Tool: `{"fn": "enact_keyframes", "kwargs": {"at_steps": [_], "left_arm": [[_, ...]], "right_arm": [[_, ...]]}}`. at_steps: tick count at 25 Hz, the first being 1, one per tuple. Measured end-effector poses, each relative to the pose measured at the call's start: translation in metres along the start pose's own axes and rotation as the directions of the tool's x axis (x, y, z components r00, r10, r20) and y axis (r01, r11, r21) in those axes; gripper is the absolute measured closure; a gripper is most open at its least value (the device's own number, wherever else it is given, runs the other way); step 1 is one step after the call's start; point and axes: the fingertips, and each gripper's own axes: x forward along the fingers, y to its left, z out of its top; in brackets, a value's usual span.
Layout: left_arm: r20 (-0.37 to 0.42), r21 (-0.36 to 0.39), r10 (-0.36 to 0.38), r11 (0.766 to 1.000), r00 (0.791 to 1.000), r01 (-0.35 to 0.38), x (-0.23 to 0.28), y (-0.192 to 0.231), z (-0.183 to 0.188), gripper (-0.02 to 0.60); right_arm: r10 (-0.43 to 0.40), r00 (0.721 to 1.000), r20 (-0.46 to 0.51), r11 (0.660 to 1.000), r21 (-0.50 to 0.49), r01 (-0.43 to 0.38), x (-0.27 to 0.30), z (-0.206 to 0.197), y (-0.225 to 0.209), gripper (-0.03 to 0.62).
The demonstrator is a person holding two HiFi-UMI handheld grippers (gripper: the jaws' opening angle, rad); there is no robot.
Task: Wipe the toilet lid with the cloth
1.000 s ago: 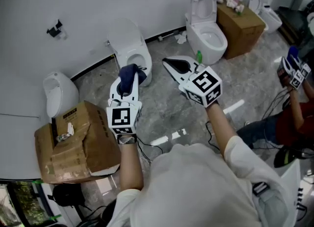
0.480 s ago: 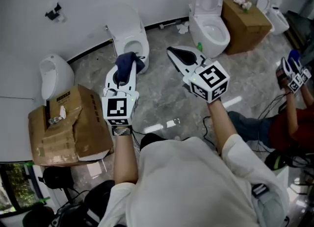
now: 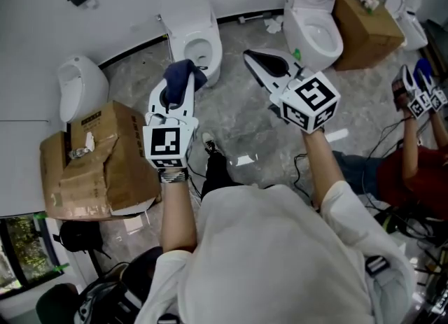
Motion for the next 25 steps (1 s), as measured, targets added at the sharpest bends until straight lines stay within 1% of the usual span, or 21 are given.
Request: {"fn": "enact_keyframes", "kwargs": {"at_steps": [6,10,14,17,20,25], "left_arm": [[0.009,-0.003,0.003,1.0,1.0,-0.003,0.044,0.061,-0.024,0.534],[0.015,-0.011,0.003,1.0,1.0,-0.003,0.085,0.112,-0.035,0.534],[0.0,-0.005,-0.006,1.0,1.0,0.006,0.13,0.164,-0.051,0.534],[0.001,-0.019,-0.021,1.0,1.0,0.021,0.163,0.2,-0.06,0.534],[0.012,-0.027,-0.038,0.999,0.999,0.039,0.193,0.229,-0.067,0.534],[0.008,-0.042,-0.031,0.999,1.0,0.031,0.234,0.272,-0.082,0.535]], "right_arm": [[-0.003,1.0,0.011,1.0,-0.014,0.003,0.068,-0.001,-0.034,0.566],[-0.013,1.0,0.018,1.0,-0.001,0.013,0.124,0.0,-0.066,0.566],[-0.019,0.999,0.029,1.0,-0.002,0.019,0.183,-0.001,-0.096,0.566],[-0.025,0.999,0.031,1.0,0.006,0.025,0.224,-0.003,-0.116,0.566],[-0.036,0.999,0.035,0.999,0.007,0.035,0.262,-0.003,-0.135,0.566],[-0.051,0.998,0.029,0.999,0.008,0.051,0.311,-0.008,-0.163,0.566]]}}
